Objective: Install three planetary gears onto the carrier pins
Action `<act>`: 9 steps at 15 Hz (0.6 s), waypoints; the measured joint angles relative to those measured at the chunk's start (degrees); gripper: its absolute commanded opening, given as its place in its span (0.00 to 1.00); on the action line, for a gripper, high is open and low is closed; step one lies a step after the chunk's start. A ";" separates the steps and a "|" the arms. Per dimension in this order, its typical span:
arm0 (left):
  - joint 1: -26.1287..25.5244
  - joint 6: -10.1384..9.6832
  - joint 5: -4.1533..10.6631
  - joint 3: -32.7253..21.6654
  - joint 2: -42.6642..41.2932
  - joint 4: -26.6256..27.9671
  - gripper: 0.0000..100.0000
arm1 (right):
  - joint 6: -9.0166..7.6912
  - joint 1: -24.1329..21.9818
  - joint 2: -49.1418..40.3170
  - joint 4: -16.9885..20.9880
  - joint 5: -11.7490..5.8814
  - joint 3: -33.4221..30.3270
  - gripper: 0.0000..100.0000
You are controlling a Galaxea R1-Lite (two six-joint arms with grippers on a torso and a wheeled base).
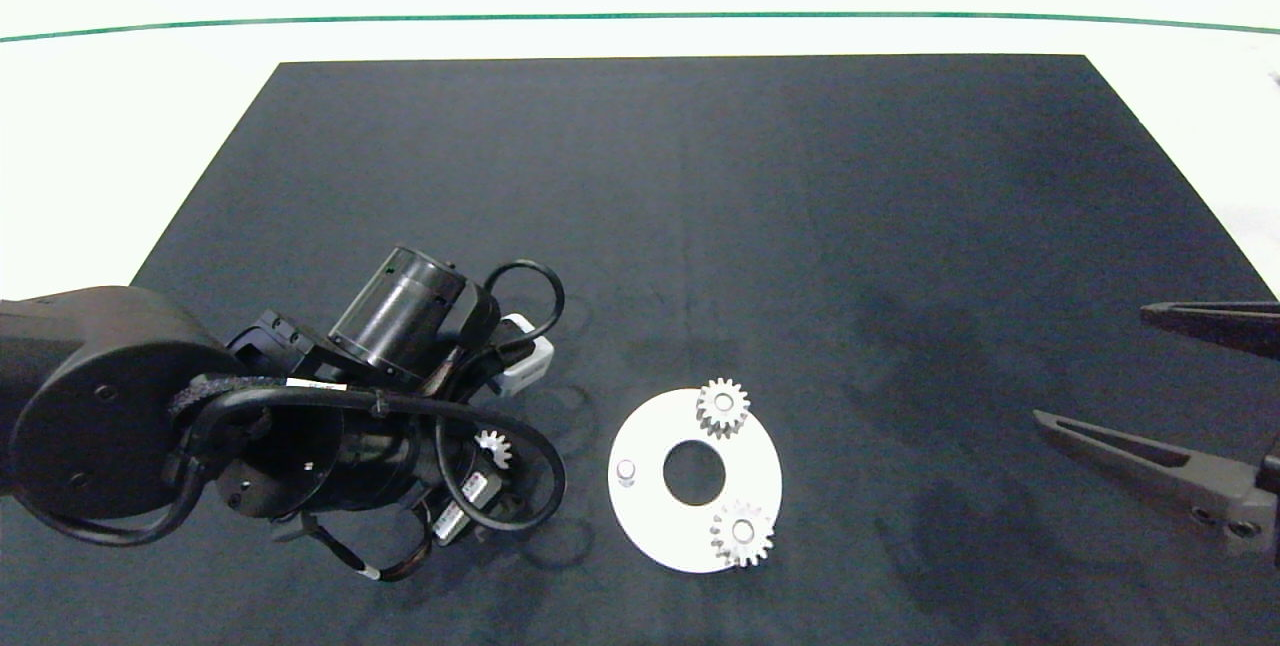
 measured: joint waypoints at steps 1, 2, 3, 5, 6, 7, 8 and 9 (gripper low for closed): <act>0.00 0.00 0.02 0.09 -0.06 0.07 1.00 | 0.00 0.01 0.02 -0.02 0.05 0.00 1.00; -0.11 0.00 0.04 0.13 -0.17 0.07 0.99 | 0.00 0.06 0.02 0.00 0.11 0.00 1.00; -0.24 -0.04 0.04 0.15 -0.23 0.07 0.98 | 0.00 0.06 0.05 0.00 0.11 0.11 1.00; -0.35 -0.65 0.11 0.30 -0.39 0.05 0.93 | 0.01 0.06 0.09 0.00 0.13 0.20 1.00; -0.35 -1.02 0.13 0.50 -0.44 0.05 0.92 | 0.00 0.06 0.13 0.00 0.13 0.23 1.00; -0.38 -1.72 0.13 0.63 -0.44 0.02 0.90 | 0.01 0.06 0.13 0.00 0.13 0.23 1.00; -0.39 -2.18 0.13 0.69 -0.45 -0.06 0.87 | 0.01 0.06 0.16 0.00 0.13 0.23 1.00; -0.39 -2.46 0.17 0.78 -0.45 -0.11 0.86 | 0.00 0.06 0.16 -0.02 0.13 0.23 1.00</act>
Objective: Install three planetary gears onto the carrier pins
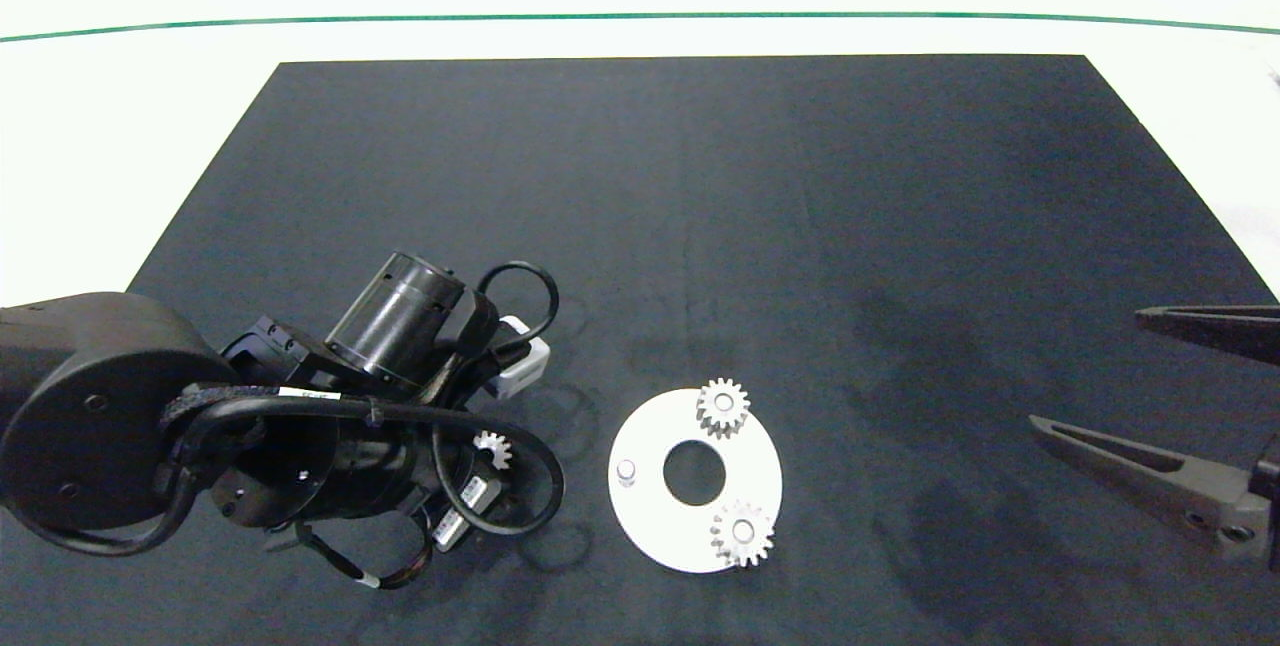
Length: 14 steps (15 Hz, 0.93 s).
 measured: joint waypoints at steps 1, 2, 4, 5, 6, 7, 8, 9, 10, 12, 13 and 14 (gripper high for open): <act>0.00 -0.02 0.05 0.18 0.00 -0.34 0.84 | 0.01 0.00 0.00 -0.07 0.00 0.05 1.00; -0.05 0.00 0.05 0.27 0.00 -0.80 0.81 | 0.01 0.00 0.00 -0.07 0.00 0.10 1.00; -0.35 -0.07 0.07 0.33 0.00 -1.11 0.78 | 0.01 0.00 0.00 -0.07 0.00 0.10 1.00; -0.82 -0.55 0.05 0.33 0.00 -1.13 0.75 | 0.01 0.00 -0.02 -0.07 0.00 0.10 1.00; -1.16 -0.90 0.05 0.33 0.01 -1.19 0.74 | 0.00 0.00 -0.05 -0.07 0.00 0.10 1.00; -1.29 -1.02 0.07 0.33 0.01 -1.27 0.71 | 0.01 0.00 -0.05 -0.07 -0.02 0.10 1.00; -1.45 -1.02 0.07 0.33 0.01 -1.50 0.69 | 0.00 0.00 -0.05 -0.07 -0.02 0.10 1.00; -1.51 -1.02 0.05 0.33 0.00 -2.45 0.68 | 0.00 0.00 -0.05 -0.07 -0.02 0.10 1.00; -1.58 -1.05 0.05 0.51 -0.02 -2.76 0.65 | 0.00 0.00 -0.02 -0.09 -0.02 0.10 1.00; -2.04 -1.10 0.05 1.18 -0.07 -3.58 0.62 | 0.01 0.00 -0.02 -0.07 0.00 0.10 1.00; -2.11 -1.12 0.07 1.37 -0.07 -3.97 0.59 | 0.01 0.00 -0.05 -0.07 0.00 0.10 1.00; -2.15 -1.13 0.07 1.48 -0.07 -4.00 0.57 | 0.01 0.00 -0.05 -0.07 -0.02 0.10 1.00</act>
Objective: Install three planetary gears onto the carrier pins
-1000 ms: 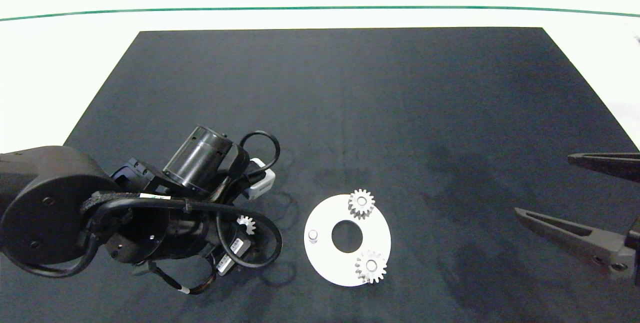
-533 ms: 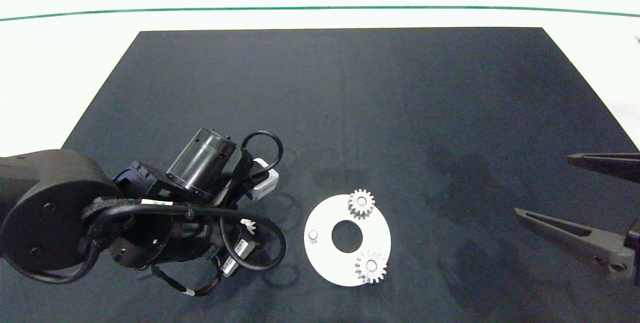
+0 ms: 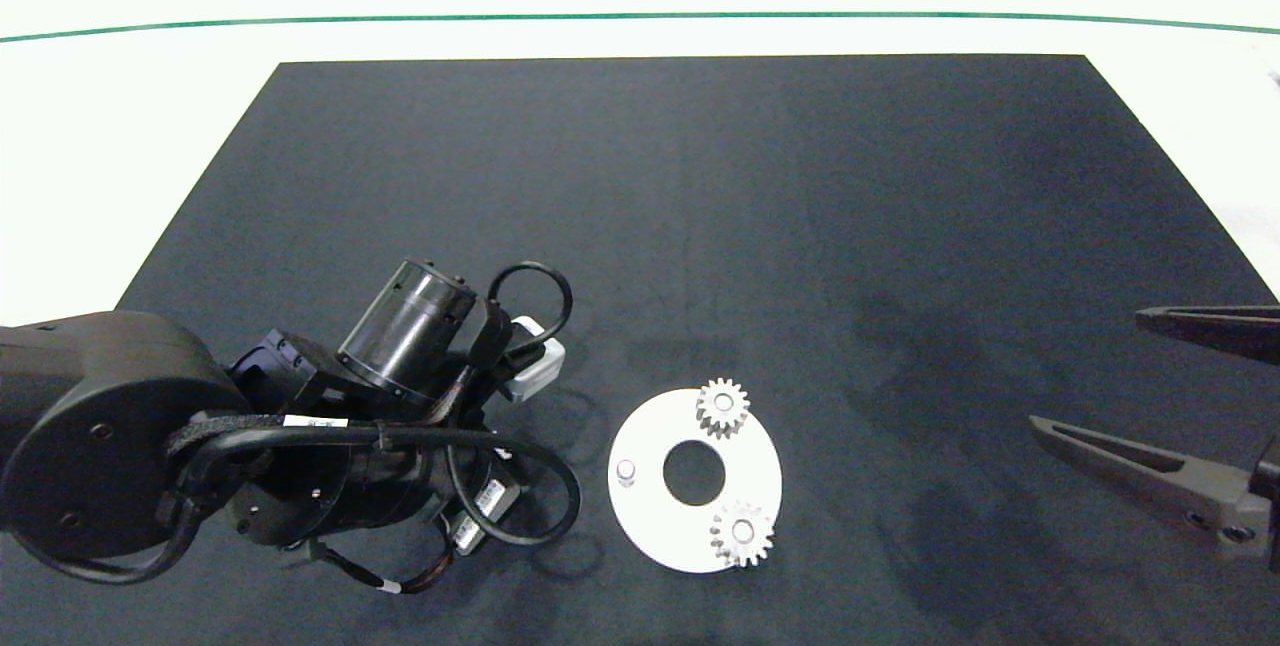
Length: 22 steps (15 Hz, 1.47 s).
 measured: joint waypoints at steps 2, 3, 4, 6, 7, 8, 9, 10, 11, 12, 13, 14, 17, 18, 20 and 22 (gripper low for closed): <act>-0.02 0.04 0.00 0.01 -0.02 -0.09 0.53 | -0.01 0.00 0.02 0.00 0.00 0.00 1.00; -0.05 0.06 -0.02 0.06 -0.06 -0.09 0.51 | -0.01 0.00 0.05 0.00 0.00 0.00 1.00; -0.02 0.00 0.00 0.06 -0.11 -0.06 0.50 | 0.00 0.00 0.06 0.00 0.02 0.00 1.00; -0.02 -0.66 0.01 0.04 -0.13 -0.04 0.45 | 0.00 0.00 0.09 0.00 0.05 0.00 1.00; -0.02 -1.40 0.01 0.04 -0.15 -0.02 0.44 | -0.01 0.05 0.11 0.00 0.18 0.00 1.00; -0.02 -1.69 0.04 0.20 -0.26 0.00 0.41 | 0.00 0.13 0.16 0.00 0.22 0.00 1.00; 0.00 -1.79 -0.02 0.43 -0.37 -0.02 0.39 | -0.01 0.16 0.17 0.00 0.20 0.04 1.00; 0.00 -1.82 -0.07 0.52 -0.45 -0.06 0.38 | -0.01 0.17 0.20 0.00 0.20 0.06 1.00; -0.05 -1.82 -0.07 0.54 -0.50 -0.04 0.35 | 0.00 0.17 0.20 0.00 0.22 0.09 1.00; -0.09 -1.79 -0.10 0.54 -0.55 -0.02 0.33 | 0.00 0.17 0.20 -0.01 0.16 0.09 1.00; -0.11 -1.84 -0.10 0.54 -0.61 -0.04 0.32 | -0.01 0.16 0.20 -0.15 0.07 0.09 1.00; -0.13 -1.84 -0.10 0.61 -0.78 0.00 0.29 | 0.00 0.16 0.17 -0.17 0.02 0.09 1.00; -0.50 -1.93 -0.11 1.08 -1.83 0.09 0.23 | 0.00 0.17 0.20 -0.20 0.00 0.09 1.00; -0.50 -1.90 -0.11 1.35 -2.73 0.16 0.21 | 0.00 0.17 0.24 -0.20 0.07 0.12 1.00; -0.38 -1.76 -0.11 2.01 -4.89 0.24 0.17 | 0.00 0.17 0.41 -0.20 0.05 0.30 1.00; -0.28 -1.69 -0.11 2.57 -7.45 0.46 0.14 | 0.00 0.17 0.63 -0.17 0.02 0.45 1.00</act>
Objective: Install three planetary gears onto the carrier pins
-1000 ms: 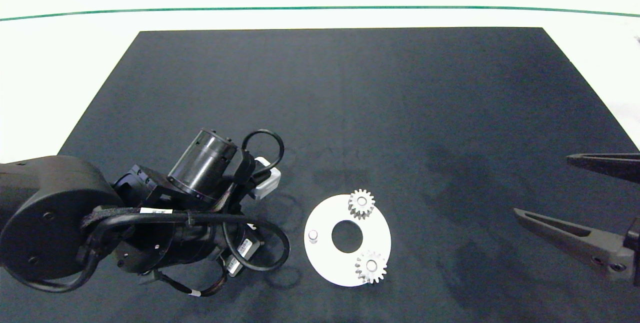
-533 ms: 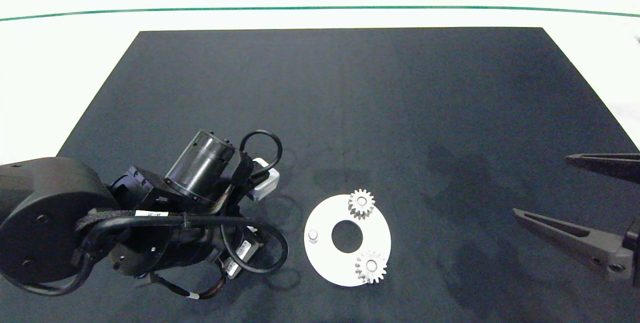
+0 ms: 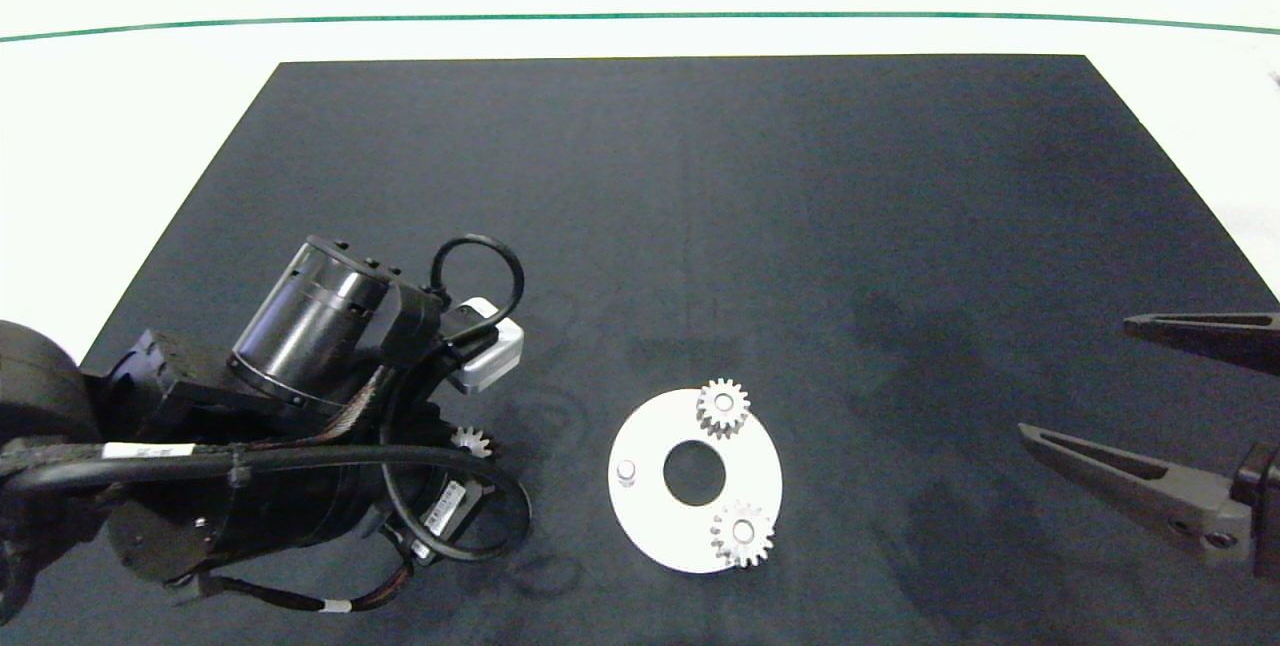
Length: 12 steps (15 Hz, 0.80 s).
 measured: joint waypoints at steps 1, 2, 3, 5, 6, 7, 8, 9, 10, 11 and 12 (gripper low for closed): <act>0.01 -0.04 0.01 0.33 -1.05 0.02 0.11 | 0.00 0.00 0.06 -0.02 0.00 0.05 1.00; 0.00 -0.12 0.00 0.66 -1.90 0.02 0.09 | 0.00 0.02 0.09 -0.02 0.00 0.07 1.00; -0.07 -0.15 0.00 0.90 -2.76 0.09 0.08 | -0.09 0.00 0.11 -0.02 0.00 0.07 1.00; -0.49 -0.09 0.04 0.96 -3.97 0.06 0.07 | -0.09 0.02 0.09 -0.02 -0.09 0.07 1.00; -1.15 -0.01 0.01 0.90 -4.18 0.06 0.07 | -0.09 0.00 0.00 -0.06 -0.09 0.05 1.00; -1.95 0.00 0.01 0.79 -4.22 0.02 0.07 | -0.06 0.02 -0.13 -0.20 0.16 0.00 1.00; -2.86 0.02 0.00 0.57 -4.13 0.04 0.07 | -0.01 0.41 -0.27 -0.63 0.46 -0.04 1.00; -3.90 0.02 0.01 0.00 -3.94 0.04 0.07 | -0.01 1.40 -0.39 -0.89 0.46 -0.04 1.00; -5.06 0.02 0.01 -0.91 -3.58 -0.02 0.07 | -0.01 2.36 -0.68 -1.05 0.39 0.09 1.00; -6.11 0.02 0.01 -1.85 -3.02 0.00 0.07 | -0.01 2.91 -1.16 -1.24 0.30 0.22 1.00; -7.19 0.22 0.01 -2.90 -2.32 -0.13 0.07 | -0.01 3.17 -1.60 -1.41 0.30 0.22 1.00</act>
